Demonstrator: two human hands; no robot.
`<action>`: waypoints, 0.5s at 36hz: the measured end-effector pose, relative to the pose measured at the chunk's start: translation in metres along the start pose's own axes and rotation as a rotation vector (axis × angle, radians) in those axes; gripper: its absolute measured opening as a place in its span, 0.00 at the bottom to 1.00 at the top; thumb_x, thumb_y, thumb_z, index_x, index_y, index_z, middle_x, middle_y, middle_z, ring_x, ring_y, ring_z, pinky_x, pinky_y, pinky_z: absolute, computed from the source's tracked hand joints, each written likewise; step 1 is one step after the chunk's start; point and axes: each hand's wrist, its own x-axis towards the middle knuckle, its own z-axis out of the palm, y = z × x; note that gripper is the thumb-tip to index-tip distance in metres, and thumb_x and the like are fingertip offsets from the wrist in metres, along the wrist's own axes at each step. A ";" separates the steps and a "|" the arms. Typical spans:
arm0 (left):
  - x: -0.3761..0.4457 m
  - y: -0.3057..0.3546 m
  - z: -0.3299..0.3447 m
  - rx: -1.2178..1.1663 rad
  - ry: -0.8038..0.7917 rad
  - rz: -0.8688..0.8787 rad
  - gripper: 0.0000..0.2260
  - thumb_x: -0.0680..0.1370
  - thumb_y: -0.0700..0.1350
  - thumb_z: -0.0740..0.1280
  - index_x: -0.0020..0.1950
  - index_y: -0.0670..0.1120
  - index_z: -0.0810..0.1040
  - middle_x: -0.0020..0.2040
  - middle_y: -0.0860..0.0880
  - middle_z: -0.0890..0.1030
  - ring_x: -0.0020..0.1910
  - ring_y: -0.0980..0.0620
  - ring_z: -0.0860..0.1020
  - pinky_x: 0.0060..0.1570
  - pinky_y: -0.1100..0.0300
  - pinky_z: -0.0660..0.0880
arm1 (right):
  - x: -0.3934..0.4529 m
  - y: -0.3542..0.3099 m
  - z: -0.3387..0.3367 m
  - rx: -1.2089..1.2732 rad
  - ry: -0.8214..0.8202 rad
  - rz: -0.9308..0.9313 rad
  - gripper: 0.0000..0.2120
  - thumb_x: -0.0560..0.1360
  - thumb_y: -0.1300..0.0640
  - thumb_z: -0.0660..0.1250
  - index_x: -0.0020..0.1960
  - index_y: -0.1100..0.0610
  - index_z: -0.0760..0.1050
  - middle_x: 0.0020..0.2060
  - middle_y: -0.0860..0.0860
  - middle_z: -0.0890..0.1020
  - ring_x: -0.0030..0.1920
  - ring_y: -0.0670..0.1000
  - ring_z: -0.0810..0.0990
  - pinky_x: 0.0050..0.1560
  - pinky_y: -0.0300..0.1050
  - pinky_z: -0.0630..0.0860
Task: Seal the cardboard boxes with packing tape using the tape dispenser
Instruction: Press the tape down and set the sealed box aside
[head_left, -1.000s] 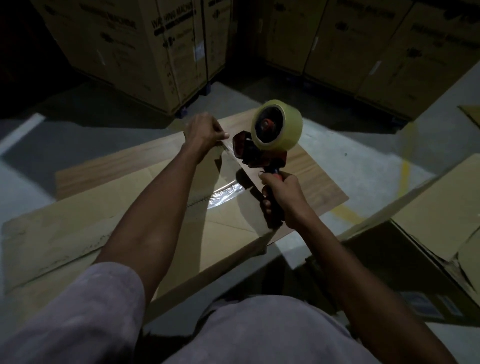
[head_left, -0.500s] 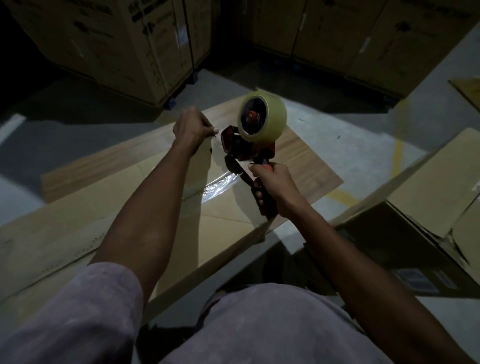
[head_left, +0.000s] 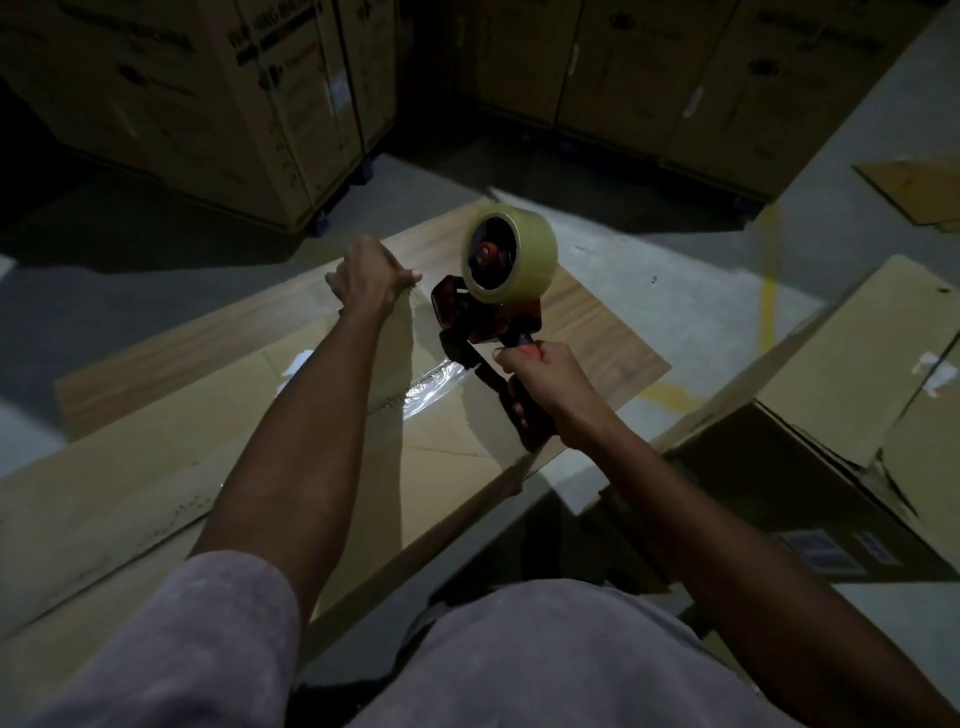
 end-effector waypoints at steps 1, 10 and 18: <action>-0.001 0.001 0.000 -0.003 -0.003 0.002 0.14 0.73 0.54 0.78 0.47 0.43 0.87 0.48 0.43 0.86 0.53 0.43 0.82 0.63 0.44 0.70 | -0.001 0.003 -0.002 -0.026 0.005 -0.010 0.10 0.81 0.50 0.69 0.47 0.57 0.75 0.29 0.50 0.76 0.28 0.50 0.75 0.29 0.45 0.73; -0.010 -0.006 0.000 -0.019 0.031 0.058 0.14 0.75 0.55 0.75 0.46 0.44 0.87 0.46 0.44 0.86 0.50 0.43 0.82 0.59 0.46 0.70 | -0.004 0.019 0.001 -0.127 0.108 -0.041 0.12 0.77 0.48 0.70 0.39 0.53 0.74 0.31 0.51 0.76 0.33 0.54 0.75 0.37 0.49 0.71; -0.025 -0.004 0.011 -0.038 0.158 0.036 0.14 0.83 0.51 0.66 0.48 0.42 0.85 0.50 0.40 0.85 0.54 0.38 0.81 0.60 0.47 0.70 | -0.004 0.018 0.003 -0.139 0.119 -0.036 0.13 0.76 0.47 0.69 0.38 0.53 0.72 0.33 0.54 0.75 0.35 0.56 0.75 0.39 0.53 0.71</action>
